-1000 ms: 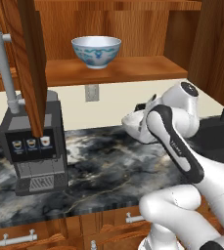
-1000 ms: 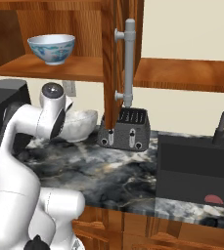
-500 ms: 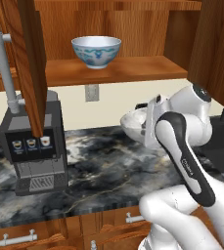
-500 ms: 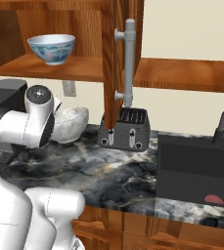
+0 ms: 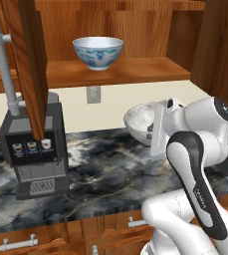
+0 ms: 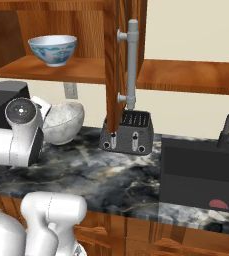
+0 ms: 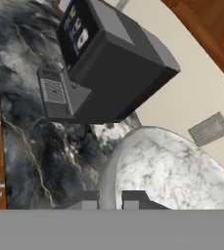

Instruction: Open the cabinet. Pick the bowls from the counter and place them in the cabinet. Then close the cabinet.

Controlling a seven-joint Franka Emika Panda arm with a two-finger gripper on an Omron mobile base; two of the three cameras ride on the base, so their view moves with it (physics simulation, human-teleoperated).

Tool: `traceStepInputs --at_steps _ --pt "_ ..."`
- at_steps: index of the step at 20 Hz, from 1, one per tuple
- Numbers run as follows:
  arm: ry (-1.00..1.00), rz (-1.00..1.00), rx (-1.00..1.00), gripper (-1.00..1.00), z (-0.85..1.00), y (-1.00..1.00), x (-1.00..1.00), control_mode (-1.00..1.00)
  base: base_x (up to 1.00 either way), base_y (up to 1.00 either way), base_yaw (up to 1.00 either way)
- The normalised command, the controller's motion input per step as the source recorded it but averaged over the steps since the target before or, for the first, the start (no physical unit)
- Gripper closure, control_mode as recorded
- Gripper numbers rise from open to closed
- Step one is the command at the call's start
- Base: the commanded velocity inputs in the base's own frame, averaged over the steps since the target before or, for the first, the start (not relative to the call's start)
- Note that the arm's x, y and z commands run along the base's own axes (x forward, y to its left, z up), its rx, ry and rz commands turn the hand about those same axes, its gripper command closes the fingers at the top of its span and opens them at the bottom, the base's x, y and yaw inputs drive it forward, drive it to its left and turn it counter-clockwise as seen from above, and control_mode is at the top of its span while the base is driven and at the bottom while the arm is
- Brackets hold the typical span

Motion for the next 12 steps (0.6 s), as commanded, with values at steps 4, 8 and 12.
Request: traceStepInputs --at_steps 4,8,12 --pt "0.0 0.05 0.0 1.0 0.61 0.02 -0.21 -1.0 0.0 0.0 0.0" --pt "0.03 0.07 0.0 1.0 0.56 0.0 -0.18 -1.0 0.0 0.0 0.0" --pt "0.01 0.03 0.0 1.0 0.43 0.0 -0.25 -1.0 0.0 0.0 0.0"
